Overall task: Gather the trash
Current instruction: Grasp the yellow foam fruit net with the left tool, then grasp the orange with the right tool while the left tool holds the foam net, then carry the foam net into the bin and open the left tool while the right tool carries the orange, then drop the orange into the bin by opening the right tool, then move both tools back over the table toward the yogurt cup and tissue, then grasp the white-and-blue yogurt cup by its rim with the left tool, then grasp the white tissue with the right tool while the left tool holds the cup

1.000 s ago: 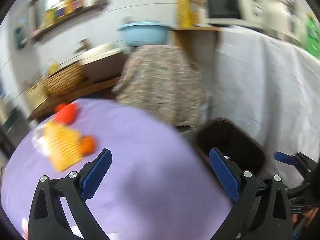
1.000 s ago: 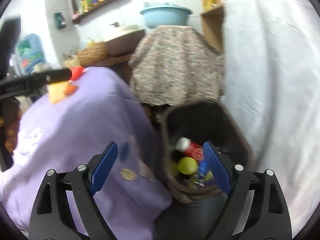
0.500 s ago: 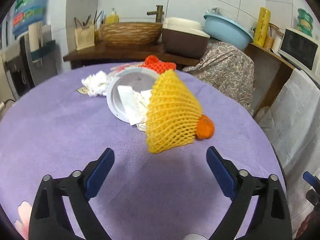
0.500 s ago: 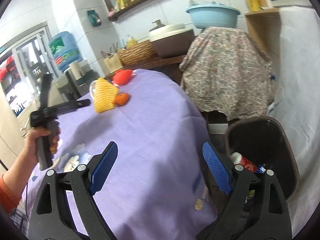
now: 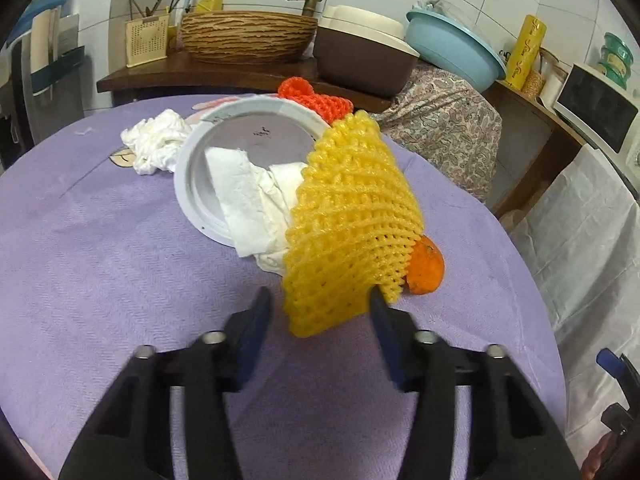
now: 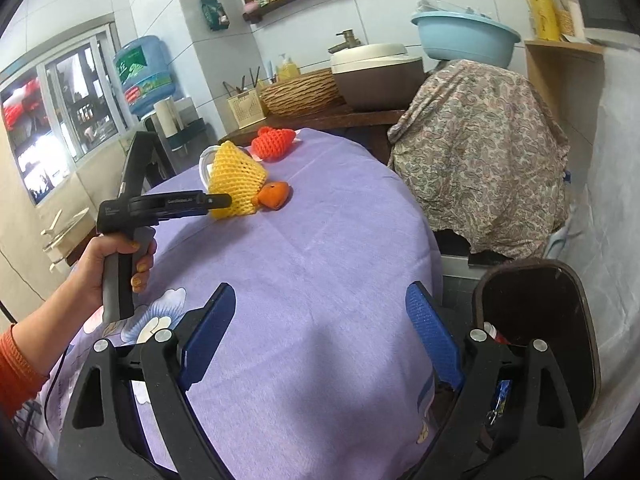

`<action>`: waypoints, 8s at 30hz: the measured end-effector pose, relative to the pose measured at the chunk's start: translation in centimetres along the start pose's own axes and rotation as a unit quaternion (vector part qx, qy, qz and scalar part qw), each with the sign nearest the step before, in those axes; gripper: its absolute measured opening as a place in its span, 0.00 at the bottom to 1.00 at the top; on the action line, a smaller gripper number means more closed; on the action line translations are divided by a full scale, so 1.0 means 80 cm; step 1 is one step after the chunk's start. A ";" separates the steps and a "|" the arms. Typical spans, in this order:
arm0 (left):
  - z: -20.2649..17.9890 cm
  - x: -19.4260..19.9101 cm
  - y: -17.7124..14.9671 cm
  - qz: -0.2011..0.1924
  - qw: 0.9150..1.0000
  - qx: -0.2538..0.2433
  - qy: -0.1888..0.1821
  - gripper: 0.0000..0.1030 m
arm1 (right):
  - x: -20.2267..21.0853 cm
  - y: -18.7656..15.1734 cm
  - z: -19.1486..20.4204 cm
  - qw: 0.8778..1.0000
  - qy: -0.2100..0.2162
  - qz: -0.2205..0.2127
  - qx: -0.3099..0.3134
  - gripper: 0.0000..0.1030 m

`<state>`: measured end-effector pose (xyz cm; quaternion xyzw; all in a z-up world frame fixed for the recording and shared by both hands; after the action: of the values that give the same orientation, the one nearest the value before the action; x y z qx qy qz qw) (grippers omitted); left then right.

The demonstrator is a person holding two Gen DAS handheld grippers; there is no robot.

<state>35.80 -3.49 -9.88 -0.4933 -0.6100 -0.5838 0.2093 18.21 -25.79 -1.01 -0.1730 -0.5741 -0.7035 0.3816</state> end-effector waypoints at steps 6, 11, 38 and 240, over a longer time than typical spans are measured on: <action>-0.004 0.021 -0.013 -0.015 1.000 -0.006 -0.014 0.13 | -0.038 0.029 0.037 0.998 0.013 0.016 0.058 0.84; -0.008 0.056 -0.027 -0.033 0.999 -0.016 -0.012 0.12 | -0.081 0.051 0.065 0.995 0.033 0.043 0.086 0.84; 0.022 0.094 -0.042 -0.056 0.997 -0.014 0.056 0.12 | -0.256 0.121 0.093 0.986 -0.026 0.139 0.088 0.51; 0.004 0.112 -0.035 -0.067 0.992 -0.053 0.095 0.07 | -0.196 0.041 0.158 0.980 0.003 0.148 0.132 0.51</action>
<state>29.70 0.50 -3.95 -0.4042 -0.5872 -0.6722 0.1999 28.29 -8.79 -5.92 -0.2020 -0.6293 -0.5576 0.5022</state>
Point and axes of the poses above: each gripper's, at about its wrist camera, not at the fingertips, and x roughly against the way its jaws point, z to its left, y to its top, the point moved 7 cm from there along -x, roughly the way its jaws point, and after that the axes turned 8 degrees about z, right-handed, at the moved point
